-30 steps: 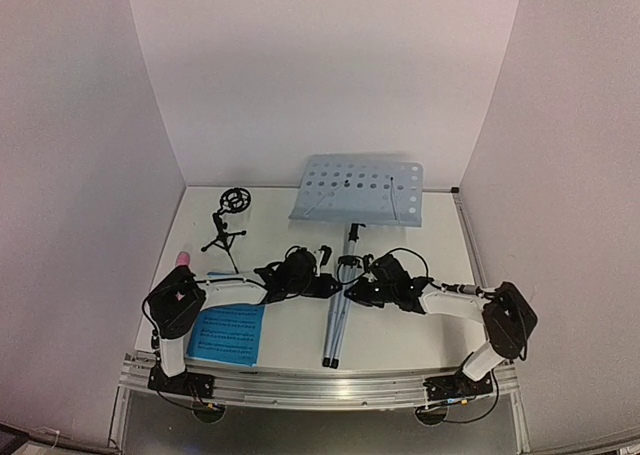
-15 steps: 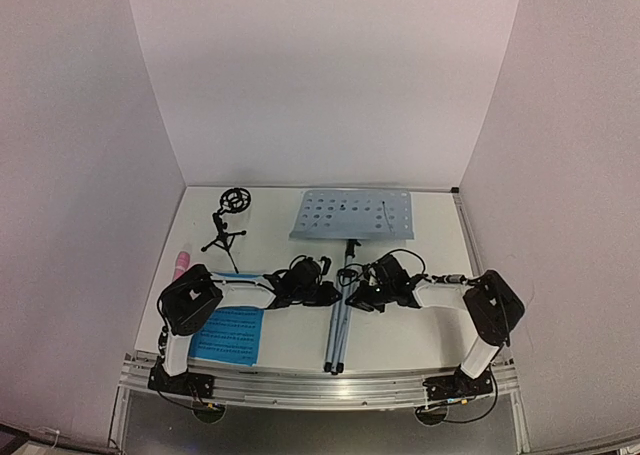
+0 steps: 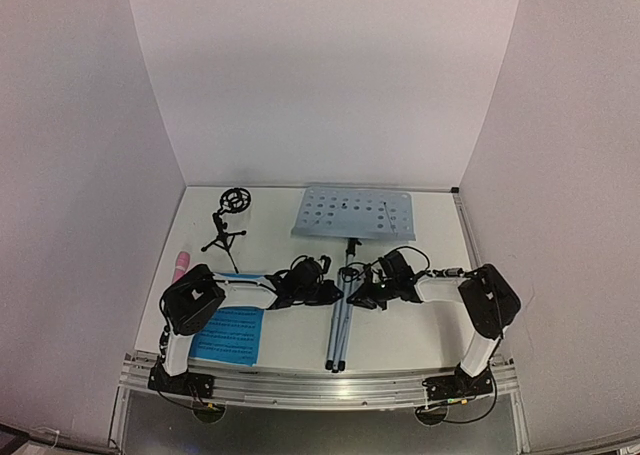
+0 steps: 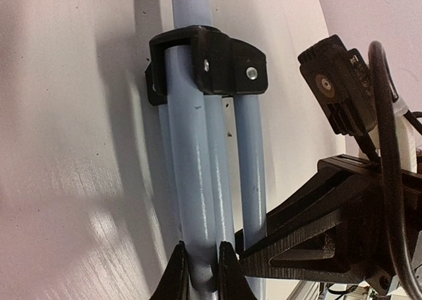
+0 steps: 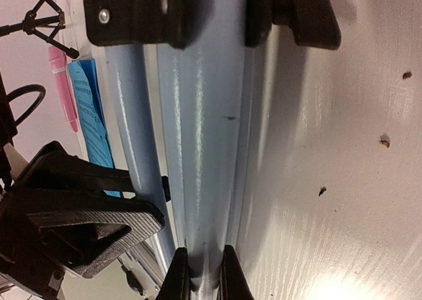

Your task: Pack up the instrument practice props

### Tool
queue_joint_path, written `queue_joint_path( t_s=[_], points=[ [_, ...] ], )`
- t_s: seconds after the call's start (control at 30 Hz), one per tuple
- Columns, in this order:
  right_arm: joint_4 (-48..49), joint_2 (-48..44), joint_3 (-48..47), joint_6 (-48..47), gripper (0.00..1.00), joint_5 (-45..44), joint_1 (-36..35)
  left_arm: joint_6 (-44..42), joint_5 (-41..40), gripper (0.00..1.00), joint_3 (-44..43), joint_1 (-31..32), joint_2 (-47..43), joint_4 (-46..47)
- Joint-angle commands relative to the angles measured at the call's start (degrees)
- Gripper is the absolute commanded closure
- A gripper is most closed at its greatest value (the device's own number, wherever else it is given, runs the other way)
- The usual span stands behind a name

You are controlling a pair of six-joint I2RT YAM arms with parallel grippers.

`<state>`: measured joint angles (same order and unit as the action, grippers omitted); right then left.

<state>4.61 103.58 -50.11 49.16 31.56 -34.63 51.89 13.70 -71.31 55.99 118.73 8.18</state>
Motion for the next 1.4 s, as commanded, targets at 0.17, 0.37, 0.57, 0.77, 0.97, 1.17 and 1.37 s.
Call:
queue_joint_path(
  t_s=[0.17,0.37,0.57,0.77,0.97,1.17,1.37],
  points=[
    [2.8,2.2,-5.6,-6.6,0.72,-0.3,0.1,-0.8,-1.0,0.94,-5.1,1.8,2.0,16.5],
    [-2.0,-1.5,-7.1,-8.0,0.59,-3.1,0.1,-0.8,-1.8,0.90,-4.6,1.7,1.3,17.0],
    [-15.7,-6.9,-10.7,-11.8,0.51,-12.0,0.1,-0.3,-3.0,0.89,-4.3,1.7,0.5,16.1],
    [-22.4,-9.0,-12.4,-12.7,0.30,-16.5,0.1,1.5,-4.6,0.86,-4.1,1.6,-0.2,13.7],
    [-24.9,-9.0,-13.5,-13.7,0.29,-17.9,0.1,2.2,-8.1,0.81,-4.8,1.4,-1.0,6.1],
    [-25.6,-6.4,-15.0,-13.4,0.29,-18.2,0.1,7.2,-10.1,0.89,-5.2,1.3,0.9,1.6],
    [-27.4,-7.4,-15.8,-15.5,0.27,-19.8,0.1,10.1,-9.1,0.87,-3.9,1.6,1.8,3.8]
  ],
)
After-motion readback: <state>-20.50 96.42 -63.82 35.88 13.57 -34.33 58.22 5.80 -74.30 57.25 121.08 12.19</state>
